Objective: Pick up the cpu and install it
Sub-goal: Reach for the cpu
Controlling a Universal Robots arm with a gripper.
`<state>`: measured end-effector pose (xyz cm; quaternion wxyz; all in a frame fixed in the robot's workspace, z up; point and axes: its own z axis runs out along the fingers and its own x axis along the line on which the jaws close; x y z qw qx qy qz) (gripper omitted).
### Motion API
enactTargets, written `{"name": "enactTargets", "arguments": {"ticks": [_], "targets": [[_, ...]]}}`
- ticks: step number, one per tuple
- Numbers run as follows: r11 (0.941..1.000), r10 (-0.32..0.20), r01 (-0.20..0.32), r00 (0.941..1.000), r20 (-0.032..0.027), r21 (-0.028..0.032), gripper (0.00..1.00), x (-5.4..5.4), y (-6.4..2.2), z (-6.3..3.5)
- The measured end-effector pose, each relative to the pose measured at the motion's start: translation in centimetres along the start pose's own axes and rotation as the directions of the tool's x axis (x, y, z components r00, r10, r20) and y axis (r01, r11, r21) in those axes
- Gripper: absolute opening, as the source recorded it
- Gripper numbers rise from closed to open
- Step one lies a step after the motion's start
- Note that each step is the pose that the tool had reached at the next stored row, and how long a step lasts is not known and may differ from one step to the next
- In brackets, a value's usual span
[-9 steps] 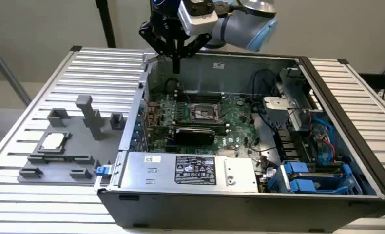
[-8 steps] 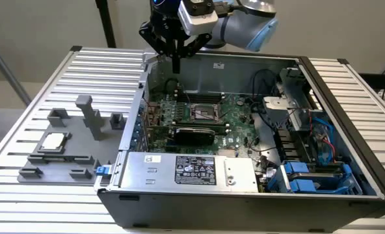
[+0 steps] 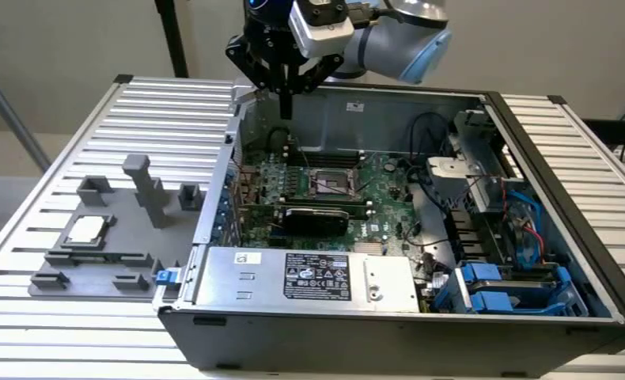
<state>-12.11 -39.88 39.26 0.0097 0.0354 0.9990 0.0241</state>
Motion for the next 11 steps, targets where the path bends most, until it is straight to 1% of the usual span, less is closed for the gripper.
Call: {"name": "enactTargets", "arguments": {"ticks": [2,4,5,11], "targets": [[1.0000,0.000,0.000,1.0000,0.0001,-0.0001,0.11,0.0,0.00,0.00],[1.0000,0.000,0.000,1.0000,0.0000,0.0001,0.11,0.2,-0.02,-0.01],[1.0000,0.000,0.000,1.0000,-0.0003,0.0003,0.11,0.5,-0.09,-0.03],[1.0000,0.000,0.000,1.0000,-0.0001,0.0002,0.11,3.2,-0.67,-0.14]]}}
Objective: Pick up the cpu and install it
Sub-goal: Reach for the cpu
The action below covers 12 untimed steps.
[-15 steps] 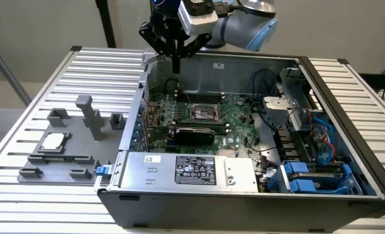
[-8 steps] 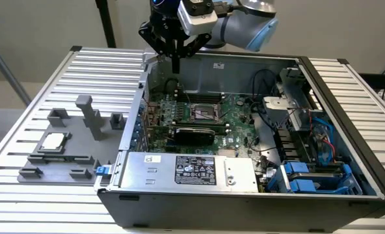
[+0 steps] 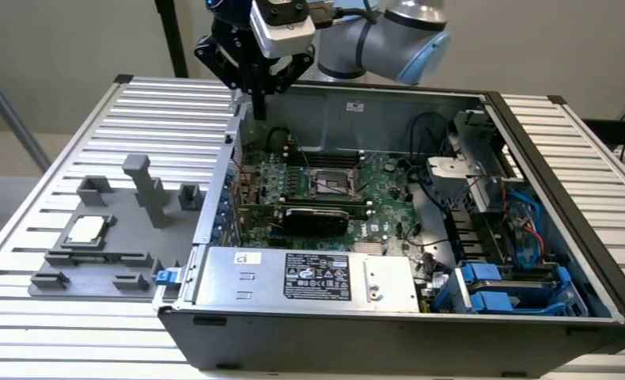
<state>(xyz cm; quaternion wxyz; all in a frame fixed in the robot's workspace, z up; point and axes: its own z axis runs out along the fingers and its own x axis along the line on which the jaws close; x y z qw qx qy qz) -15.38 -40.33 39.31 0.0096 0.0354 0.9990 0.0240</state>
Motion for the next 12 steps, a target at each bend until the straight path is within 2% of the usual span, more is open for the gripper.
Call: {"name": "enactTargets", "arguments": {"ticks": [12], "targets": [[1.0000,0.000,0.000,1.0000,0.0005,-0.0001,0.11,5.4,-0.78,-0.13]]}}
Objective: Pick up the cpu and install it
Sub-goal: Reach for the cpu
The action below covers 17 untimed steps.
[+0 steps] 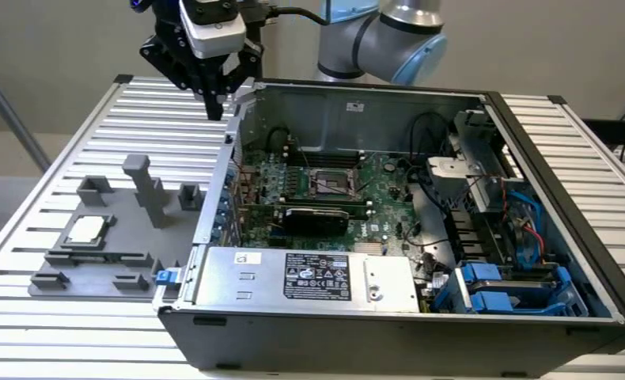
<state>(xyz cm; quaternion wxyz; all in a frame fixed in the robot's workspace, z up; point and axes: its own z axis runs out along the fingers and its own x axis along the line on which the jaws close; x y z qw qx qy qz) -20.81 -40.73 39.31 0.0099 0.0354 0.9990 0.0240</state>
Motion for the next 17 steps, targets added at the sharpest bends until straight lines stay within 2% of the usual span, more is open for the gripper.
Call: {"name": "enactTargets", "arguments": {"ticks": [3,5,17], "targets": [[1.0000,0.000,0.000,1.0000,0.0000,0.0000,0.11,1.4,-0.12,-0.03],[1.0000,0.000,0.000,1.0000,0.0000,0.0000,0.11,2.8,-0.24,-0.05],[1.0000,0.000,0.000,1.0000,0.0000,0.0000,0.11,8.2,-0.67,0.21]]}}
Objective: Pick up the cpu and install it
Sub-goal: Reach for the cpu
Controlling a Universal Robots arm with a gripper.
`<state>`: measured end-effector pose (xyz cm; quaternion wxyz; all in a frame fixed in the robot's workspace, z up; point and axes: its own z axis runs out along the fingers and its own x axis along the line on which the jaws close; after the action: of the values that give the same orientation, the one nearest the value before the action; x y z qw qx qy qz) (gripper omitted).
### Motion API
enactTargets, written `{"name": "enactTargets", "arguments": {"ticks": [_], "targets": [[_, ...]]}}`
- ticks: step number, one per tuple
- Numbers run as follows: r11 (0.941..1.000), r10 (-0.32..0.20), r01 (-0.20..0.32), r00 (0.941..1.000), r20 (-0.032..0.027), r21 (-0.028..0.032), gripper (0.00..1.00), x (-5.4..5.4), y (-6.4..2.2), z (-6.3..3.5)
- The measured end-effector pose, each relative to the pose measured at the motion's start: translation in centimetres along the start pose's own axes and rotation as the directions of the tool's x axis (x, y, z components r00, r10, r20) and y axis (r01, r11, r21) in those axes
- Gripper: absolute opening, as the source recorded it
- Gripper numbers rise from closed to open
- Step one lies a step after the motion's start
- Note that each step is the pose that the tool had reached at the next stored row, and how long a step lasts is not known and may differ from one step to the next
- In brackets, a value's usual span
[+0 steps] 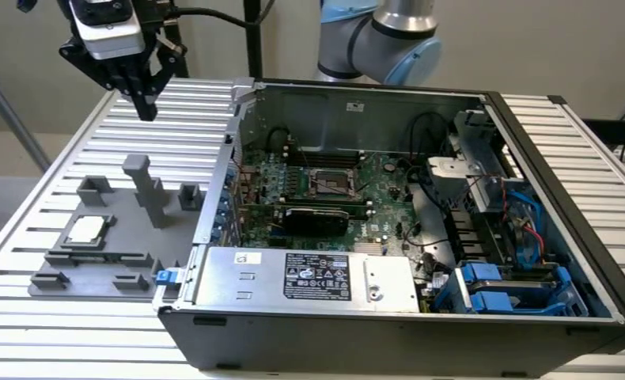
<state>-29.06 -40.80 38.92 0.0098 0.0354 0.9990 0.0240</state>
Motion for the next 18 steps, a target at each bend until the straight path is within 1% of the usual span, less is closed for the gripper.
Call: {"name": "enactTargets", "arguments": {"ticks": [18], "targets": [[1.0000,0.000,0.000,1.0000,0.0002,0.0023,0.11,8.2,-0.67,1.55]]}}
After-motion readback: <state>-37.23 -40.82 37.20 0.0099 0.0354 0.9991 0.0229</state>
